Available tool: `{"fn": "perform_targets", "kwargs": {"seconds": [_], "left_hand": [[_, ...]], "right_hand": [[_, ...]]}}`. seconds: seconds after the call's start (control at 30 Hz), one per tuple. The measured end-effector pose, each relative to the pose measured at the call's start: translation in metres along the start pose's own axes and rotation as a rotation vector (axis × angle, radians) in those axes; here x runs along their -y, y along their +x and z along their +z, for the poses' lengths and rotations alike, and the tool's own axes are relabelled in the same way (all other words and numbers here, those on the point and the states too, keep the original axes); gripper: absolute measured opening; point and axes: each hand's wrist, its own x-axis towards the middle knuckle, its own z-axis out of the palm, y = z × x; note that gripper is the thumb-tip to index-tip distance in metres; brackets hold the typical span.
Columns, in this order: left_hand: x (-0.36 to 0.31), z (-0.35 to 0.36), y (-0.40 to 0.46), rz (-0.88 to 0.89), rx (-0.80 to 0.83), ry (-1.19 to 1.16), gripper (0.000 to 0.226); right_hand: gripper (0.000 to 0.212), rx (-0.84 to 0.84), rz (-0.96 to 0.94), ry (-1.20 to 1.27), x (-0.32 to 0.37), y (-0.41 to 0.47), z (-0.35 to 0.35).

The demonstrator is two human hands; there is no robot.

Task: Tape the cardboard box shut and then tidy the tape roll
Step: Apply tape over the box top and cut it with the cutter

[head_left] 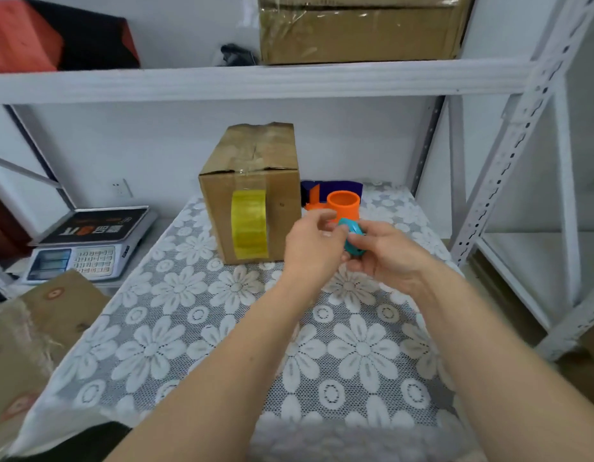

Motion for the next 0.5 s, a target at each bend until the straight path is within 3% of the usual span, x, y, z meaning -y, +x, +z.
{"fn": "perform_targets", "kwargs": {"seconds": [0.17,0.23,0.3,0.37,0.43,0.5], "left_hand": [[-0.035,-0.038,-0.016,0.5,-0.371,-0.072,0.025],[-0.033,-0.057,-0.012,0.552,-0.526,-0.074,0.028],[-0.027,-0.076,-0.006,0.412,-0.603,-0.101,0.029],[-0.014,-0.093,0.004,0.126,-0.578,-0.166,0.027],[-0.001,-0.103,0.013,-0.117,-0.426,-0.246,0.027],[0.007,-0.109,0.016,-0.222,-0.285,-0.288,0.023]], "right_hand": [[0.027,-0.043,-0.068,0.012,0.011,0.006,0.027],[0.022,-0.084,-0.115,-0.041,0.017,0.011,0.04],[0.021,-0.113,-0.172,-0.15,0.023,0.018,0.051],[0.02,-0.151,-0.219,-0.285,0.027,0.025,0.063],[0.018,-0.186,-0.256,-0.401,0.029,0.031,0.075],[0.016,-0.214,-0.294,-0.494,0.032,0.035,0.085]]}}
